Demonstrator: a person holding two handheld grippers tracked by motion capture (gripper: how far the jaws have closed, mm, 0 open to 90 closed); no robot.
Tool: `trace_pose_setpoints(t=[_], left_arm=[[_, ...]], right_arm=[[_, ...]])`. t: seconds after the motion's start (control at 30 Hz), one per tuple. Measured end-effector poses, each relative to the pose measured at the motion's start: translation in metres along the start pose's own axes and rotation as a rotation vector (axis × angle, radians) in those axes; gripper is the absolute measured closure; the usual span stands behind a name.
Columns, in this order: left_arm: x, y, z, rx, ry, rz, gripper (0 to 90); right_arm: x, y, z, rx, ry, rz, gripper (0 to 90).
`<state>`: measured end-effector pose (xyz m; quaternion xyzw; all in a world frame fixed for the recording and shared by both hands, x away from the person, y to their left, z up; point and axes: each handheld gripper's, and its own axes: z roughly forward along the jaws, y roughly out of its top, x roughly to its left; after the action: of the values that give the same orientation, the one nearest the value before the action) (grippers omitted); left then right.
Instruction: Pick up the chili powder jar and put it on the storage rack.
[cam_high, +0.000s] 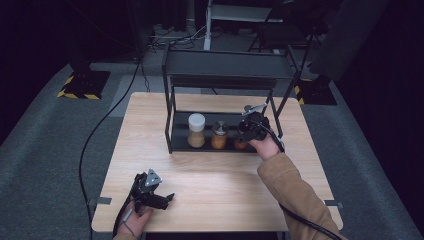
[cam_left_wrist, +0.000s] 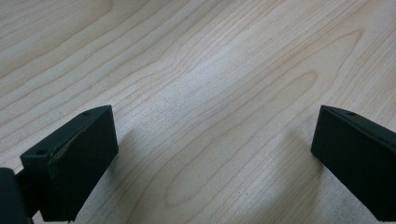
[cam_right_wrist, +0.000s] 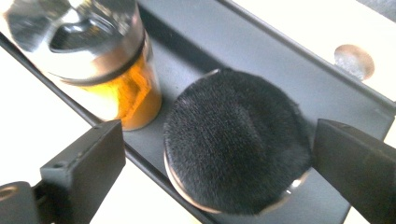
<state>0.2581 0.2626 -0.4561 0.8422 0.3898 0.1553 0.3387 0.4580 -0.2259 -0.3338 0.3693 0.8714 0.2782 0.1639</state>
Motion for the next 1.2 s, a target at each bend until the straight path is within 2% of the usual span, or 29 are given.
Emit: trace_pose_setpoints(t=[0.13, 0.5, 0.7, 1.2], left_arm=[[0.0, 0.0, 0.0, -0.001, -0.002, 0.003, 0.1], [0.0, 0.0, 0.0, 0.001, -0.002, 0.003, 0.1], [0.0, 0.0, 0.0, 0.001, -0.002, 0.004, 0.1], [0.0, 0.0, 0.0, 0.0, -0.001, 0.003, 0.1]], right_arm=[[0.003, -0.001, -0.012, -0.018, -0.002, -0.027, 1.5], [0.007, -0.013, -0.043, -0.05, 0.011, -0.052, 1.3], [0.008, -0.03, -0.057, -0.096, 0.036, -0.023, 0.5], [0.016, -0.055, -0.09, -0.113, 0.065, -0.06, 0.5]])
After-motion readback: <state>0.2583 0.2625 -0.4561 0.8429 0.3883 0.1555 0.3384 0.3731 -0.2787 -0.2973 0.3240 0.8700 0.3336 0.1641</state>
